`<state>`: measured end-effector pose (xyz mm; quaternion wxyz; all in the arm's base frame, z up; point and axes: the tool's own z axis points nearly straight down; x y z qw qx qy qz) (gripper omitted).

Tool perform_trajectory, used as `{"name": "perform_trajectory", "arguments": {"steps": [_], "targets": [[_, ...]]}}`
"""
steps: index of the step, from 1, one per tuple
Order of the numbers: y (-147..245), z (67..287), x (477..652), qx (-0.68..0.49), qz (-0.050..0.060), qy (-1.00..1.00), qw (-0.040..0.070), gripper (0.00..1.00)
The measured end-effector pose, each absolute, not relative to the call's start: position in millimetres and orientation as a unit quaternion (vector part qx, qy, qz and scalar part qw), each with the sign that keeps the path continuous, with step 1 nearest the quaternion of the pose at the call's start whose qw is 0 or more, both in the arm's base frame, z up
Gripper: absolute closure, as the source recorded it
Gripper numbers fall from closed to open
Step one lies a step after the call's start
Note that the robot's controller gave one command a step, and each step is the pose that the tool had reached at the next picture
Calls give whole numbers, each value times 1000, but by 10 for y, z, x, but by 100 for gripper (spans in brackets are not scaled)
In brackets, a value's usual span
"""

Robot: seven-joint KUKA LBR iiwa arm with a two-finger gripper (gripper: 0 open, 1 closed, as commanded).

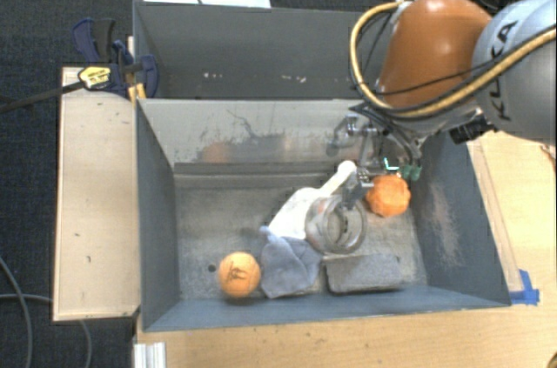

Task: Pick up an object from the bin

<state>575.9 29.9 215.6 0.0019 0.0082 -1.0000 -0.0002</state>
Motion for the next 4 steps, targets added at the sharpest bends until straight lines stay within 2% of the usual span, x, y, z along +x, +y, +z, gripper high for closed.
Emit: {"name": "perform_trajectory", "arguments": {"steps": [1, 2, 3, 4], "targets": [[298, 2195, 5776, 8, 0, -1000, -2, 0], [333, 1616, 5844, 52, 0, -999, -3, 0], [348, 1121, 5863, 108, -1, -994, 1, 0], [394, 1300, 5918, 102, 0, -995, -3, 0]]}}
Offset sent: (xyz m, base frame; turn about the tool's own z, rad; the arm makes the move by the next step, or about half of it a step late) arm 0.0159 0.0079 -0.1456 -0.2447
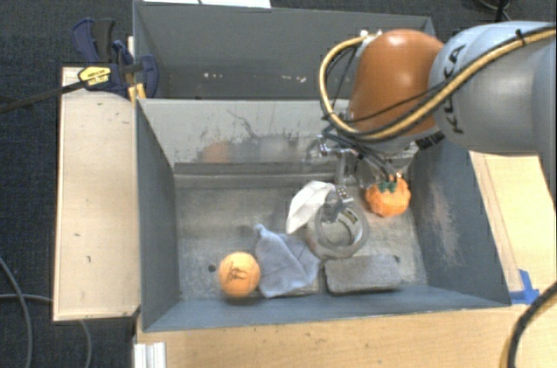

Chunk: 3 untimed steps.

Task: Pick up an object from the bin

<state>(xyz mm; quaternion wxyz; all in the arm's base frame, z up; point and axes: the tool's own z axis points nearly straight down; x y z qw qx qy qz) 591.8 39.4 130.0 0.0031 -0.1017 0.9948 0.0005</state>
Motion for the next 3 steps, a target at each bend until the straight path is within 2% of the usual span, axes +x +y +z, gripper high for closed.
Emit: {"name": "perform_trajectory", "arguments": {"steps": [1, 2, 3], "targets": [[295, 890, 5893, -167, 0, 986, 4, 0], [265, 749, 5964, -178, 1, 984, 10, 100], [262, 757, 5965, -174, 1, 985, 9, 100]]}}
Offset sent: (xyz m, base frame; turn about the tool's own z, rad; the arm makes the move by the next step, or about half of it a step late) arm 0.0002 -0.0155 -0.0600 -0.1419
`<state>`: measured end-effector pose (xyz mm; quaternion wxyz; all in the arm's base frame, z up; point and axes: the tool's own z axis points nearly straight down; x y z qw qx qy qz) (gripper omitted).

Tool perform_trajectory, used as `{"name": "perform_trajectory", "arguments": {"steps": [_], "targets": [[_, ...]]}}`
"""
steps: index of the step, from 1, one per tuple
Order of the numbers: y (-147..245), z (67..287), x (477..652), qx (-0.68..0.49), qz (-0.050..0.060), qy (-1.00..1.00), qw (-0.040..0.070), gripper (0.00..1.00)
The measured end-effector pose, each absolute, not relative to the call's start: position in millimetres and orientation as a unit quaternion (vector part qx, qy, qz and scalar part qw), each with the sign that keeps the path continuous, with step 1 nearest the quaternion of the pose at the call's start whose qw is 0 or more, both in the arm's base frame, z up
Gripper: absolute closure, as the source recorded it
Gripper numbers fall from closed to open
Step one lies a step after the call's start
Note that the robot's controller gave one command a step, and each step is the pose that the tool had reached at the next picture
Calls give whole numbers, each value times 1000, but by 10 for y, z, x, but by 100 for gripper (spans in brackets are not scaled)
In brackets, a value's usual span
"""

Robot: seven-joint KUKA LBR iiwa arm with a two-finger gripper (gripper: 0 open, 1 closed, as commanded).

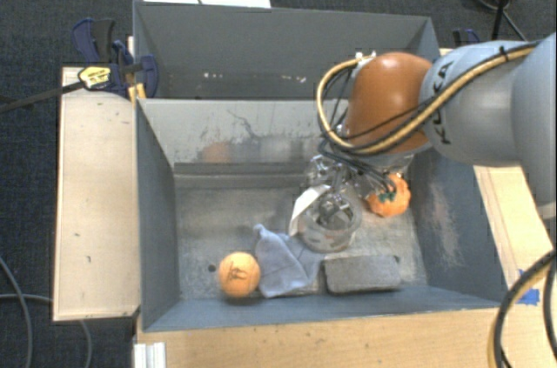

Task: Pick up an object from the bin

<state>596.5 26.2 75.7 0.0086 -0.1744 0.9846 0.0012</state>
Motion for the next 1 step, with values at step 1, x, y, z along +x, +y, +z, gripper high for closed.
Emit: {"name": "perform_trajectory", "arguments": {"steps": [1], "targets": [[268, 1344, 5987, -176, 0, 984, 5, 100]]}}
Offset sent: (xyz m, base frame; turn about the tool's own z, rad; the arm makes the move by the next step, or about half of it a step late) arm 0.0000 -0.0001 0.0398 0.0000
